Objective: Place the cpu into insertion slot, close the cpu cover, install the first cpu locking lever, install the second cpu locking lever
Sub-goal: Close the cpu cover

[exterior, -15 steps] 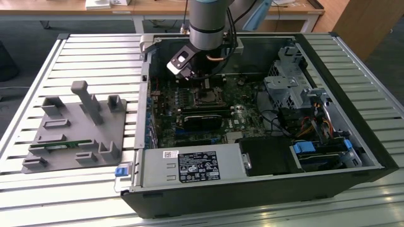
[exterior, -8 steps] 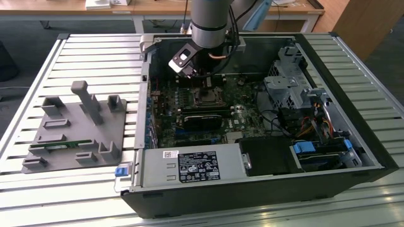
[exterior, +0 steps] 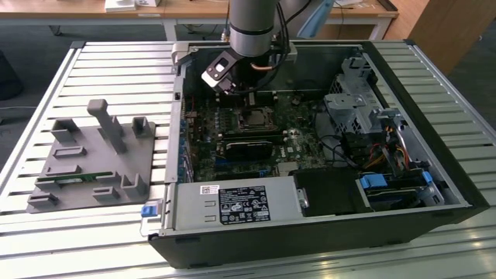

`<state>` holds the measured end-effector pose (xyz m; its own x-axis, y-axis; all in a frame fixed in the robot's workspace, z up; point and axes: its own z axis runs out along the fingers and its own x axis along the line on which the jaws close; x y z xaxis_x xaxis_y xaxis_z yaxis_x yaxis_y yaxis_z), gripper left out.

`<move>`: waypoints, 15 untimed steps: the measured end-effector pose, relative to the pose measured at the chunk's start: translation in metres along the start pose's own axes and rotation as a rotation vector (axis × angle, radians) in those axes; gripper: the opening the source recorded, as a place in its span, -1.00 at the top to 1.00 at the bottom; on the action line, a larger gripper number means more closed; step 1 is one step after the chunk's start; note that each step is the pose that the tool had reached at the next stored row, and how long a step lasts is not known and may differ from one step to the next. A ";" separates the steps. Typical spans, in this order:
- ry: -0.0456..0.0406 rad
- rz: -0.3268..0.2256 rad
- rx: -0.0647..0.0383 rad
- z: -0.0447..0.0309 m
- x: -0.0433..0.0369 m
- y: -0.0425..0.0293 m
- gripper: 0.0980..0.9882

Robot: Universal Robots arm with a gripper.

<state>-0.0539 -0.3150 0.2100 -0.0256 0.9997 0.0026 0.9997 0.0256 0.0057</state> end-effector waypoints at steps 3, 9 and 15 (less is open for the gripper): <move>0.0000 0.000 0.000 0.0015 0.0001 -0.0025 0.98; -0.0005 0.000 0.000 0.0073 0.0000 -0.0031 0.98; -0.0019 0.000 0.000 0.0096 0.0000 -0.0024 0.98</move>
<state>-0.0563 -0.3150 0.2005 -0.0254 0.9997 0.0007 0.9997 0.0254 0.0053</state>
